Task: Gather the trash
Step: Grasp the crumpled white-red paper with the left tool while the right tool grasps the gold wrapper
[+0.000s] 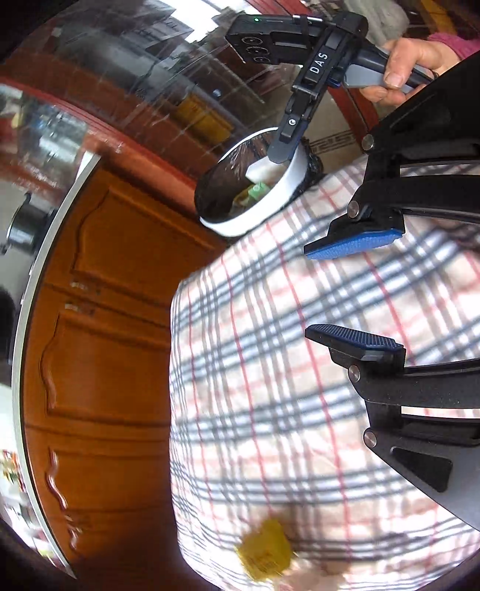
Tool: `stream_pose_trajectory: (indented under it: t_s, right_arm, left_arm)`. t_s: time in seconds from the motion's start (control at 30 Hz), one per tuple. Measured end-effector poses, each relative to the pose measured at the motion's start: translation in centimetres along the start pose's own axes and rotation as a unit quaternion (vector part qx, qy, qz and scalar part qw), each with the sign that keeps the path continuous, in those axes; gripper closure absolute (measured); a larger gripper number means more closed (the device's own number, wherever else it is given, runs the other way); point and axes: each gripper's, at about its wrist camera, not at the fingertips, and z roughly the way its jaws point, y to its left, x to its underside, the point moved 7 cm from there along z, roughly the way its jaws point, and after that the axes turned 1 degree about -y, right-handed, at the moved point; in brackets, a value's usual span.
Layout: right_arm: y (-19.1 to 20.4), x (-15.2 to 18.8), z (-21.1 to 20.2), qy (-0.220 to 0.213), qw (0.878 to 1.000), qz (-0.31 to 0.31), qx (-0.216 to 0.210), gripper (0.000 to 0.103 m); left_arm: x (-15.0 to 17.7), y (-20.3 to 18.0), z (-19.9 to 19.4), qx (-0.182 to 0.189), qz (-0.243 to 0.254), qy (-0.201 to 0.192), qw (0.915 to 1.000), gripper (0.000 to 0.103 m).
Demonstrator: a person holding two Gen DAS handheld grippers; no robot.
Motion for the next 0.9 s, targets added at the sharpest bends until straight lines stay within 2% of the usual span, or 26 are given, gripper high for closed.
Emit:
stream_pose_trajectory:
  t_s: [0.3, 0.53, 0.7, 0.9]
  right_arm:
    - [7.7, 3.5, 3.7, 0.043, 0.997, -0.039, -0.05, 0.041]
    - [12.9, 5.2, 6.2, 0.068, 0.992, -0.072, -0.078, 0.041]
    - [16.4, 6.2, 7.7, 0.081, 0.988, -0.099, -0.092, 0.041]
    - [20.0, 6.7, 9.9, 0.089, 0.983, -0.127, -0.101, 0.04]
  left_arm:
    - [2.9, 6.1, -7.1, -0.046, -0.043, -0.031, 0.9975, 0.067]
    - [4.2, 11.2, -12.4, -0.078, -0.088, -0.058, 0.9914, 0.067]
    - [4.6, 13.9, -15.1, -0.097, -0.111, -0.077, 0.9861, 0.066]
    - [4.7, 15.9, -16.0, -0.115, -0.127, -0.086, 0.9815, 0.066]
